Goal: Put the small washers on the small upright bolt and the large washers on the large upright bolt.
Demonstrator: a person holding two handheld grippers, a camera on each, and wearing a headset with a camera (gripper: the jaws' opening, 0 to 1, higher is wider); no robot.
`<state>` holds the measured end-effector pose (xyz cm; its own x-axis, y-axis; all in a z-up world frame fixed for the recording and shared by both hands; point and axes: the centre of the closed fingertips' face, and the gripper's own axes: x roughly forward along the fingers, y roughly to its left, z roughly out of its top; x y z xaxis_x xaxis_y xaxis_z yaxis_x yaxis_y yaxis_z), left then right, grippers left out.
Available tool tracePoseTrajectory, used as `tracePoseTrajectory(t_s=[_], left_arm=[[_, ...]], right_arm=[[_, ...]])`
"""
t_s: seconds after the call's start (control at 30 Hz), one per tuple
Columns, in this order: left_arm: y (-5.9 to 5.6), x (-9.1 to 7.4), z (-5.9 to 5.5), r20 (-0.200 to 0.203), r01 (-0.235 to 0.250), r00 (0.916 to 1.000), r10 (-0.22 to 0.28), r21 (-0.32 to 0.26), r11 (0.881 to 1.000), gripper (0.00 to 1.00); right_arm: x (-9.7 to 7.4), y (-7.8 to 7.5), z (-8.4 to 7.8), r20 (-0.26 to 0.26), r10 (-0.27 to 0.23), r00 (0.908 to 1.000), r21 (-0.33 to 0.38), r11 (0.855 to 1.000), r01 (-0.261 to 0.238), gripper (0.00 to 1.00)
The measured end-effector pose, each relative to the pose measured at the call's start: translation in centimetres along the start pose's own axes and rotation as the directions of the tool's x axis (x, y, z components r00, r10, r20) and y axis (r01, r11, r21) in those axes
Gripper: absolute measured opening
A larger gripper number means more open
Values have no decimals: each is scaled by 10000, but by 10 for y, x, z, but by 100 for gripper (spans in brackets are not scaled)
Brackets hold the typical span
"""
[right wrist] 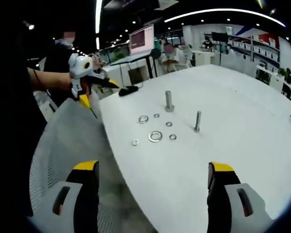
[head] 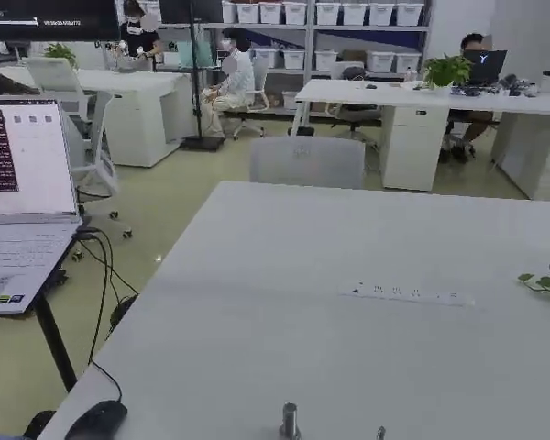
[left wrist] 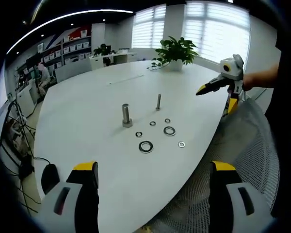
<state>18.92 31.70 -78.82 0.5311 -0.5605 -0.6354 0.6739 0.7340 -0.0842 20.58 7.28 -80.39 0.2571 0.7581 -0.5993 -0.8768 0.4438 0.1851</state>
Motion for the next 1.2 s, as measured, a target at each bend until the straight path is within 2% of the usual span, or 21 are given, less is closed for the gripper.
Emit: tracePoseTrajectory(t_s=[0.3, 0.6, 0.7, 0.77, 0.83, 0.87, 0.9, 1.0, 1.2], left_arm=[[4, -2, 5, 133, -49, 9999, 48, 29, 10000, 92], [7, -2, 2, 161, -88, 9998, 88, 18, 10000, 92], [12, -2, 1, 99, -404, 9991, 403, 105, 9991, 93], [11, -1, 5, 392, -298, 9988, 294, 94, 9995, 92], [8, 0, 4, 235, -164, 9996, 164, 34, 9999, 93], [8, 1, 2, 128, -161, 9998, 158, 270, 9995, 94], [8, 1, 3, 115, -139, 9998, 134, 455, 9989, 94], [7, 0, 6, 249, -34, 9997, 26, 327, 9995, 94], [15, -2, 2, 166, 7, 9999, -13, 373, 9993, 92]], right_arm=[[1, -3, -1, 3, -45, 10000, 53, 10000, 45, 94], [-2, -3, 5, 16, -131, 9999, -38, 9999, 131, 94], [-1, -2, 5, -81, -117, 9999, -145, 9998, 116, 94], [0, -3, 6, -82, -164, 9998, -151, 9998, 162, 93], [2, -6, 6, -123, -242, 9996, -61, 9997, 241, 93], [2, -6, 6, -133, -256, 9996, -58, 9997, 255, 93], [3, -7, 7, -193, -272, 9994, -66, 9996, 271, 93], [5, -9, 10, -290, -299, 9991, -229, 9993, 292, 91], [12, -13, 18, -371, -367, 9986, -247, 9991, 358, 90]])
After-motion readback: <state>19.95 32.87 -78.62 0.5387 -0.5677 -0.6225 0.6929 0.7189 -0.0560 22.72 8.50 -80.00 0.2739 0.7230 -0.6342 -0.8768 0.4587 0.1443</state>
